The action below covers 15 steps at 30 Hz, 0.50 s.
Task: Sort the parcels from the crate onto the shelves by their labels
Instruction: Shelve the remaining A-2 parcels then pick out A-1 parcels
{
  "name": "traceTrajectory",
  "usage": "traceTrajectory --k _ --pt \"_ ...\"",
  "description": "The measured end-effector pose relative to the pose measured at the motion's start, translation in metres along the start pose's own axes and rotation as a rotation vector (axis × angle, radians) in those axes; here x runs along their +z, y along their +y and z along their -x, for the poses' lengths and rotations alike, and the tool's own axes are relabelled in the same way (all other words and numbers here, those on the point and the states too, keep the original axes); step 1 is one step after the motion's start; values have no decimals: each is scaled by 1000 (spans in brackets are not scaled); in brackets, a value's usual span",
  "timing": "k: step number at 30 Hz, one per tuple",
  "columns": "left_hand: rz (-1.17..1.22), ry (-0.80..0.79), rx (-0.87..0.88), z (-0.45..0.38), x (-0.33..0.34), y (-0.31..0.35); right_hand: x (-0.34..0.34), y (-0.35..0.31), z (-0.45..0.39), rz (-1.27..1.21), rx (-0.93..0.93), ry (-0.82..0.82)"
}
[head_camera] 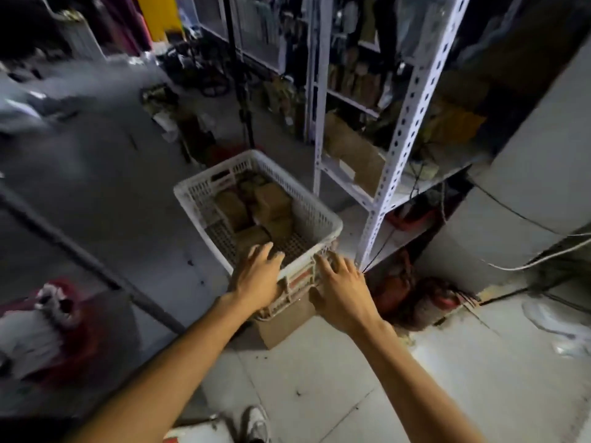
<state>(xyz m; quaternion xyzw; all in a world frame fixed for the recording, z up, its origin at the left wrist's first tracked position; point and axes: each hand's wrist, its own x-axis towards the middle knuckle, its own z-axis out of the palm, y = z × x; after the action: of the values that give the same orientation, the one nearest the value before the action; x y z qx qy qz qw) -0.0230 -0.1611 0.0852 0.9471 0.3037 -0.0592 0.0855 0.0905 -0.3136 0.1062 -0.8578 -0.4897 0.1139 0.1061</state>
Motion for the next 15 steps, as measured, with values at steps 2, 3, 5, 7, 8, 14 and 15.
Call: traceTrajectory --k 2,3,5,7,8,14,15 --pt "-7 -21 -24 -6 0 -14 4 -6 -19 -17 -13 -25" --pt "-4 -33 -40 -11 2 -22 6 -8 -29 -17 -20 -31" --pt "-4 -37 -54 -22 4 -36 9 -12 -51 -16 -27 -40" --pt "-24 -27 -55 -38 7 -51 14 -18 -72 -10 -24 -44" --pt "-27 -36 -52 -46 8 -59 17 -21 -82 -12 -13 -51" --pt "32 -68 -58 -99 1 -97 27 -35 -140 -41 22 -68" --pt "41 -63 -59 -106 -1 -103 28 -37 -151 -44 27 -74"
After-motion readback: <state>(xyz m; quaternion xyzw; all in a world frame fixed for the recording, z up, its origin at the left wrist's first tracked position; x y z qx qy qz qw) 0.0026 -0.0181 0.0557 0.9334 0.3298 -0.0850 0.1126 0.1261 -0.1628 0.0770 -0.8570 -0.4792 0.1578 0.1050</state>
